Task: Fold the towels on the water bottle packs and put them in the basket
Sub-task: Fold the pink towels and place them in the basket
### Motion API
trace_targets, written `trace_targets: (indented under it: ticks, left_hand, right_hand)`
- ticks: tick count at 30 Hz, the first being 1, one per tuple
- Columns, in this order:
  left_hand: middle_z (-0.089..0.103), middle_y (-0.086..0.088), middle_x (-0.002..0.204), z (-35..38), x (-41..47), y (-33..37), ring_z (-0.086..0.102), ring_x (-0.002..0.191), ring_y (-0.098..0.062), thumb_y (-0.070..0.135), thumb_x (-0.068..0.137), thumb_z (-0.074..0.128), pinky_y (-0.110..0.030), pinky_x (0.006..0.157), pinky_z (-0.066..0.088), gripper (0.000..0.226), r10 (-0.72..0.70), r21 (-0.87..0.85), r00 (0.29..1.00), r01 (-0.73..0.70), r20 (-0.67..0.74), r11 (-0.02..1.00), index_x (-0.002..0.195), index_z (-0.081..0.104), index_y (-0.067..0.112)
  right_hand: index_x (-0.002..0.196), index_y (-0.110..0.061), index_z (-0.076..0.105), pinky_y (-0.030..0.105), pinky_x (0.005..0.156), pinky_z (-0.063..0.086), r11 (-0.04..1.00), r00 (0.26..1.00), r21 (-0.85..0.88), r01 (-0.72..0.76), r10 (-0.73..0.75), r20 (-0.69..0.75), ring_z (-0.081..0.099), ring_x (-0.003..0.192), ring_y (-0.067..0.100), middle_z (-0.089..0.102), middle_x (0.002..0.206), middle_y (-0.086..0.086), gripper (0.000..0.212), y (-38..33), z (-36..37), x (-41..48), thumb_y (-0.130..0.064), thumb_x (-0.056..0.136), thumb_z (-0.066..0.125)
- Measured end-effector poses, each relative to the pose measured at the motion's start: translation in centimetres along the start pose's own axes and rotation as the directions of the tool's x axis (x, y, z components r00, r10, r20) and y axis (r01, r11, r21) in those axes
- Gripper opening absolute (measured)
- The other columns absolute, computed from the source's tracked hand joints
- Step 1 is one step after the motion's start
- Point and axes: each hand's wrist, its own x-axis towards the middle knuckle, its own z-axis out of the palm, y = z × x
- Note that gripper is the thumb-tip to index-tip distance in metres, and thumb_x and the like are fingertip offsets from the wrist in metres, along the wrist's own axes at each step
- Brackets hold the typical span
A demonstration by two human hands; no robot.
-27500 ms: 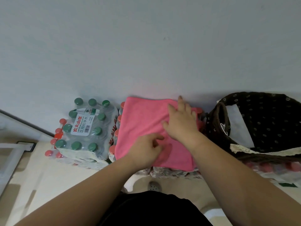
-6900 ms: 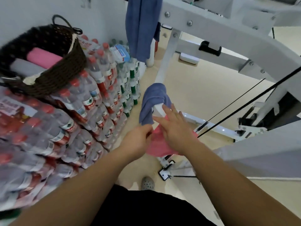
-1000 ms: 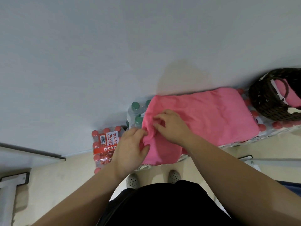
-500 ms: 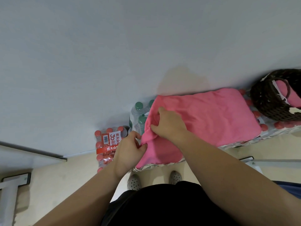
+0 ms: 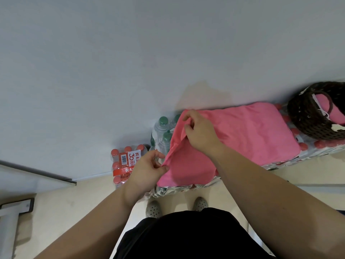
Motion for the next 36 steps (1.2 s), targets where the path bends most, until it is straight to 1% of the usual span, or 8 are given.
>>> trace_targets:
  ticks: [5,10,14,19,23,26,31,36]
  left_hand:
    - [0.059,-0.024,0.069,-1.7,-1.7,-0.2,0.051,0.054,-0.029,0.006,0.091,0.066,-0.020,0.031,0.030,0.013,-0.101,-0.221,0.993,0.112,0.060,0.969,0.087,0.060,-0.005]
    - [0.057,-0.028,0.066,-2.5,-2.7,-1.1,0.050,0.050,-0.025,0.003,0.094,0.058,-0.022,0.036,0.034,0.014,-0.129,-0.267,0.991,0.130,0.019,0.955,0.083,0.054,-0.004]
    - [0.055,-0.013,0.069,-2.0,-3.3,-1.7,0.051,0.057,-0.021,0.002,0.092,0.050,-0.024,0.045,0.039,0.006,-0.106,-0.283,0.994,0.109,0.027,0.953,0.088,0.051,0.005]
    - [0.063,-0.008,0.080,-0.6,-3.5,-2.1,0.055,0.068,-0.018,0.010,0.078,0.059,-0.038,0.063,0.042,0.022,-0.060,-0.270,0.997,0.070,0.045,0.960,0.099,0.057,0.018]
    - [0.058,-0.002,0.077,0.6,-3.3,-0.7,0.047,0.065,-0.016,0.014,0.077,0.060,-0.033,0.060,0.036,0.024,-0.008,-0.215,1.000,0.009,0.007,0.977,0.094,0.061,0.032]
    - [0.048,0.001,0.072,2.0,-3.0,1.4,0.043,0.062,-0.015,0.006,0.081,0.061,-0.032,0.057,0.033,0.030,0.046,-0.263,0.998,-0.035,0.037,0.964,0.100,0.061,0.029]
    - [0.042,0.001,0.066,6.5,-2.2,6.7,0.038,0.058,-0.014,0.004,0.081,0.061,-0.025,0.054,0.032,0.028,0.176,-0.316,0.969,-0.115,0.172,0.942,0.104,0.058,0.018]
    - [0.050,0.015,0.059,14.2,-0.5,12.9,0.046,0.053,-0.006,-0.005,0.089,0.063,-0.018,0.052,0.041,0.035,0.199,-0.224,0.954,-0.148,0.223,0.963,0.111,0.057,0.021]
  right_hand:
    - [0.107,-0.010,0.072,0.027,0.095,0.044,0.997,0.992,-0.002,0.080,-0.080,0.103,0.063,0.103,0.020,0.071,0.112,0.006,0.027,-4.1,1.9,2.6,-0.004,0.091,0.051]
    - [0.117,0.007,0.064,0.031,0.098,0.037,0.986,0.964,-0.051,0.161,-0.146,0.223,0.056,0.114,0.035,0.062,0.120,0.023,0.031,-7.1,5.1,3.1,-0.010,0.092,0.057]
    - [0.134,0.006,0.053,0.021,0.108,0.022,0.985,0.923,-0.012,0.174,-0.159,0.350,0.039,0.137,0.032,0.052,0.138,0.022,0.045,-7.3,6.5,2.8,-0.017,0.097,0.060]
    - [0.130,0.003,0.060,0.025,0.106,0.034,0.986,0.940,0.165,0.022,-0.077,0.333,0.054,0.125,0.027,0.059,0.134,0.017,0.039,-6.1,6.1,3.6,-0.019,0.098,0.059]
    - [0.124,-0.005,0.066,0.044,0.104,0.048,0.940,0.962,0.327,-0.095,0.003,0.271,0.063,0.105,0.021,0.067,0.111,0.006,0.034,-4.4,3.9,4.0,-0.020,0.094,0.065]
    - [0.117,-0.008,0.070,0.033,0.091,0.054,0.926,0.983,0.371,-0.077,0.008,0.185,0.061,0.084,0.013,0.065,0.092,-0.004,0.032,-2.6,1.5,4.4,-0.016,0.087,0.074]
    - [0.112,-0.010,0.071,0.008,0.069,0.046,0.906,0.992,0.419,-0.058,0.006,0.124,0.053,0.065,-0.006,0.064,0.091,-0.004,0.034,1.8,-3.7,5.1,0.006,0.083,0.066]
    - [0.118,-0.012,0.068,0.016,0.080,0.051,0.893,0.990,0.450,-0.018,-0.048,0.135,0.058,0.075,-0.001,0.066,0.104,-0.006,0.046,7.4,-10.2,6.0,0.011,0.080,0.057]
